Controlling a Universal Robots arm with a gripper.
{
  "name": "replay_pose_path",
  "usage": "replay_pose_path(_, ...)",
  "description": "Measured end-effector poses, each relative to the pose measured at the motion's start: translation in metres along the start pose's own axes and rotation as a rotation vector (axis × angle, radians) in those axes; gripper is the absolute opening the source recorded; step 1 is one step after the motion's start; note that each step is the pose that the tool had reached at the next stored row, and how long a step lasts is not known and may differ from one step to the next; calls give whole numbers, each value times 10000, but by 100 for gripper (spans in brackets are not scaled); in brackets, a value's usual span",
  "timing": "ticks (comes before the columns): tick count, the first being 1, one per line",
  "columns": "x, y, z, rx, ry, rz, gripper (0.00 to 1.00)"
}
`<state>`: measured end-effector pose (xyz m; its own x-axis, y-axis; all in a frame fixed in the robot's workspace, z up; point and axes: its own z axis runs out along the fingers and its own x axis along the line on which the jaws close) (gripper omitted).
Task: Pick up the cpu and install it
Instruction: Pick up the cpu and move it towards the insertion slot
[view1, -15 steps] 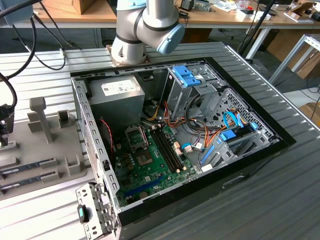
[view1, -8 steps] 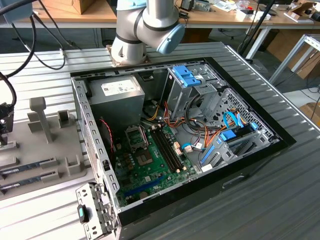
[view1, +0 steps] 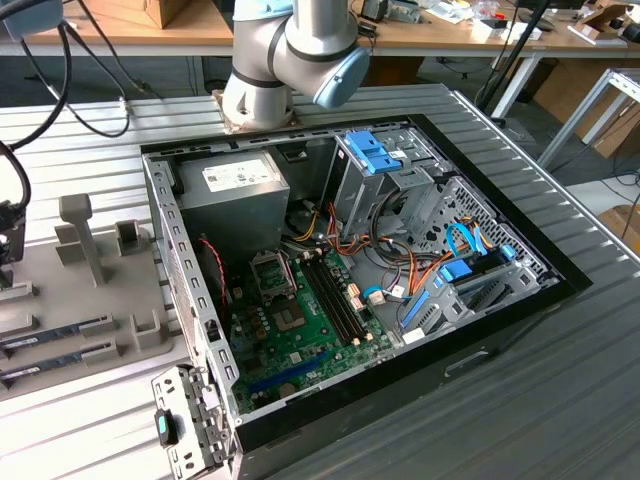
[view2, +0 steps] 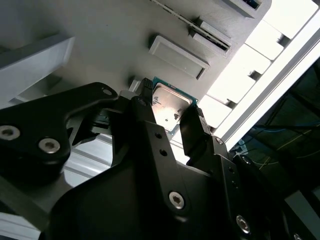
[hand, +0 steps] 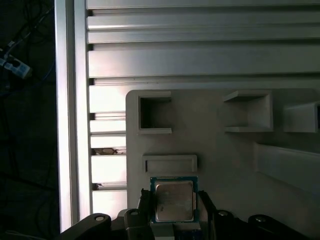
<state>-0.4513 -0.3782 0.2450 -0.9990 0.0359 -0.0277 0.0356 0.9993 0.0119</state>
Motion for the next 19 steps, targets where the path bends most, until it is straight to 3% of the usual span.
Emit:
replay_pose_path(10, -2, 1, -63, 0, 0, 0, 47)
replay_pose_path(19, -5, 2, -166, 0, 0, 0, 47)
